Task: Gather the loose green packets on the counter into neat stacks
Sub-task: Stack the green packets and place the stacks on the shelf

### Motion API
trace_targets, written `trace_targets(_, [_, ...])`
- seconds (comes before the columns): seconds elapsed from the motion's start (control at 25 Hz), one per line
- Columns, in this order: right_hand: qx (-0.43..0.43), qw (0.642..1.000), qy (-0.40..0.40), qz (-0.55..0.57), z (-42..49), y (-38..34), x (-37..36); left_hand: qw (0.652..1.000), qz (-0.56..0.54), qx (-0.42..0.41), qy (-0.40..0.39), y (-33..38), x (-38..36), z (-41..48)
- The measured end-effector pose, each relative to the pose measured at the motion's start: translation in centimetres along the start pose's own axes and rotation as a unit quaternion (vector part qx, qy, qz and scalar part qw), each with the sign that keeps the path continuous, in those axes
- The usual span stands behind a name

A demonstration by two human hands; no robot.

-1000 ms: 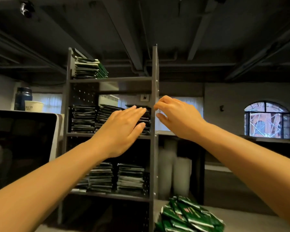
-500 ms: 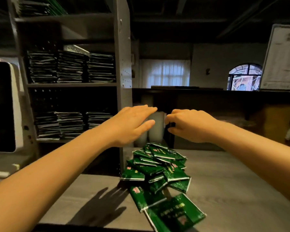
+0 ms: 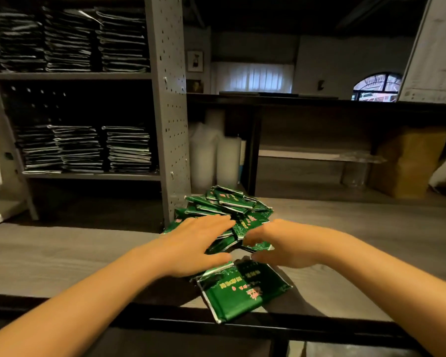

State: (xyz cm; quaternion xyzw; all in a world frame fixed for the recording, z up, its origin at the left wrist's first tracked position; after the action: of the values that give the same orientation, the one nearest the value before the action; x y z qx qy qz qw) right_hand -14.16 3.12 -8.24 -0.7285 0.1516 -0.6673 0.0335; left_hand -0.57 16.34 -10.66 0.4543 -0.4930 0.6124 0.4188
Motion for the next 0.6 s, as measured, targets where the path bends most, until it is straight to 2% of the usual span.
trace_targets(0.16, [-0.009, 0.997, -0.052, 0.053, -0.1, 0.4, -1.8, 0.998, 0.024, 0.004, -0.05, -0.1, -2.6, 0.2])
trace_targets(0.32, [-0.038, 0.994, -0.065, 0.073, -0.6, 1.6, -1.5, 0.998, 0.036, 0.012, -0.041, 1.0, -4.0, 1.2])
trace_targets(0.48, [-0.05, 0.998, -0.005, 0.048, -1.1, 3.5, -0.6, 0.999, 0.037, 0.024, 0.005, 2.0, -3.7, 3.2])
trace_targets(0.6, [-0.049, 0.994, 0.069, 0.069, -1.6, 5.3, 1.6, 0.996, -0.012, 0.035, 0.077, 2.0, -1.9, 4.9])
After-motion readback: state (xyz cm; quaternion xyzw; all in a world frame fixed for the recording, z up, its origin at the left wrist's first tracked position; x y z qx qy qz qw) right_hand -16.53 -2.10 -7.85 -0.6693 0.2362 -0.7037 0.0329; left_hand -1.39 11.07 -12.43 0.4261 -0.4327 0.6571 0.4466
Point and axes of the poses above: each hand's wrist, its own z-axis towards the middle knuckle, its own x-axis out of the back of the hand, y = z × x, the point moved 1 cm from there along z, towards the middle knuckle, and after that the axes turned 15 degrees about z, right-handed, at the moved point
